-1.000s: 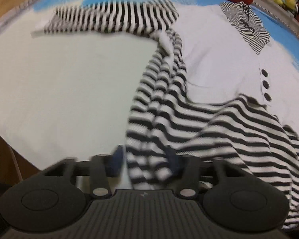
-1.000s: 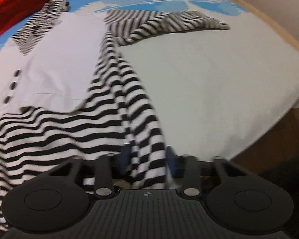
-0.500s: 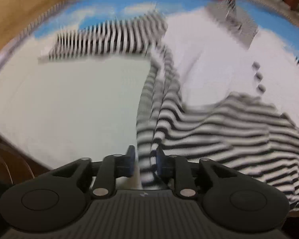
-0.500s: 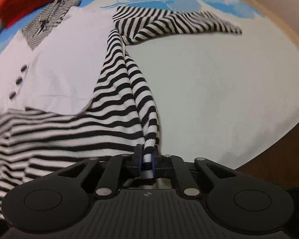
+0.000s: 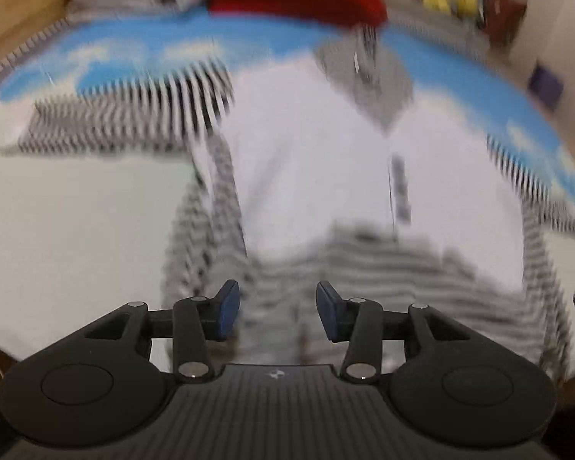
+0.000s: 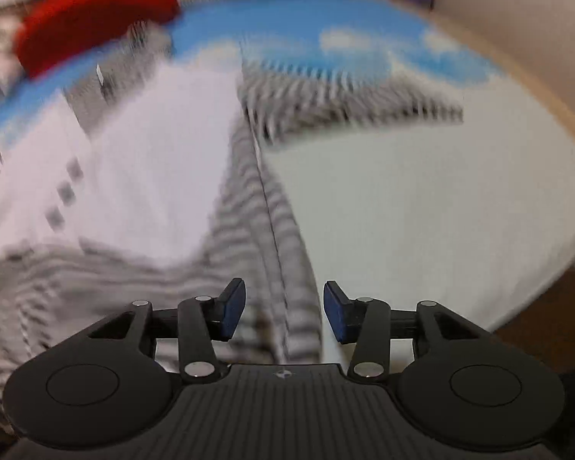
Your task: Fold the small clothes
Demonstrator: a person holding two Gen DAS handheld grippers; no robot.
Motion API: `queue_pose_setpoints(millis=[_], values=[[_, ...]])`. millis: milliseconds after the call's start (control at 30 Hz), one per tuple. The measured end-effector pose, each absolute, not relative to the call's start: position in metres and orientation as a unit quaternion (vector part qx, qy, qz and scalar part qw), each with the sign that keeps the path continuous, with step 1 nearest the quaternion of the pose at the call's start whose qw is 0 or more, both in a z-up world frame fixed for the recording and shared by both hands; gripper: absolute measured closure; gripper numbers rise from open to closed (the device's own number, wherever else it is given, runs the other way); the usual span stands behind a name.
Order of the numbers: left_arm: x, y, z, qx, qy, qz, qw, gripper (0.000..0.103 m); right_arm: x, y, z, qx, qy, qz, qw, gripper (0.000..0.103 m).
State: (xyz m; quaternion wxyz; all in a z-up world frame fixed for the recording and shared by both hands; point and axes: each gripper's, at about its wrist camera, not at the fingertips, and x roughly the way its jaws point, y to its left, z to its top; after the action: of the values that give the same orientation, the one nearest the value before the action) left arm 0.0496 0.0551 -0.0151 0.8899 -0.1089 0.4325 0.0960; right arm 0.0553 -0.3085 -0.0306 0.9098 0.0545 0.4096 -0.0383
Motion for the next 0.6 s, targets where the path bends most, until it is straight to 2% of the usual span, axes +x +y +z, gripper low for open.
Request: queue_pose_setpoints(millis=[100, 300, 467, 533, 567, 600], values=[[0.063, 0.074, 0.016, -0.125, 0.402, 0.1, 0.901, 0.054, 0.075, -0.299, -0.001, 0.059, 0.379, -0.022, 0.923, 0.056], [0.136, 0.136, 0.08, -0.092, 0.357, 0.101, 0.924, 0.057, 0.13, -0.269, 0.07, 0.075, 0.325, 0.042, 0.942, 0.056], [0.18, 0.201, 0.069, -0.042, 0.334, 0.128, 0.933, 0.06, 0.197, -0.226, 0.116, 0.064, 0.288, 0.129, 0.947, 0.054], [0.178, 0.229, 0.035, -0.053, 0.35, 0.159, 0.922, 0.068, 0.223, -0.212, 0.123, 0.056, 0.271, 0.157, 0.948, 0.054], [0.183, 0.24, 0.017, -0.066, 0.396, 0.173, 0.899, 0.073, 0.232, -0.207, 0.123, 0.053, 0.263, 0.166, 0.949, 0.054], [0.189, 0.253, 0.006, -0.084, 0.426, 0.19, 0.881, 0.084, 0.238, -0.202, 0.12, 0.051, 0.252, 0.175, 0.95, 0.054]])
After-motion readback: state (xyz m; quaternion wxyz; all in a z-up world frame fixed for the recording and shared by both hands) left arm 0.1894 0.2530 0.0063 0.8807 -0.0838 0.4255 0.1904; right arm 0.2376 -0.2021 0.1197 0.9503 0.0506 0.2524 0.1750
